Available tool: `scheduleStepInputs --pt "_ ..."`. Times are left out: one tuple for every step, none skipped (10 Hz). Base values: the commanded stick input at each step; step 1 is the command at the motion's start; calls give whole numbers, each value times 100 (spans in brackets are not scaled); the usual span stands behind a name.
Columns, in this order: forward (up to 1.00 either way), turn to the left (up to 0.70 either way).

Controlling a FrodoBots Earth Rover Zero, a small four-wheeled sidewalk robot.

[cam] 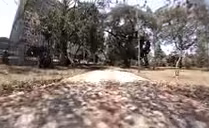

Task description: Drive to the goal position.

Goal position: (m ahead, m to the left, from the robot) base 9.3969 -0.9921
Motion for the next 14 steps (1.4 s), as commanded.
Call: scheduleStepInputs --pt "100 0" --pt "100 0" --pt "100 0" --pt "100 0" --pt "100 0" --pt "6 0" --pt "2 0" --pt "0 0" --pt "0 0" --pt "0 0" --pt "0 0" --pt "0 0" --pt "0 0" --pt "0 0"
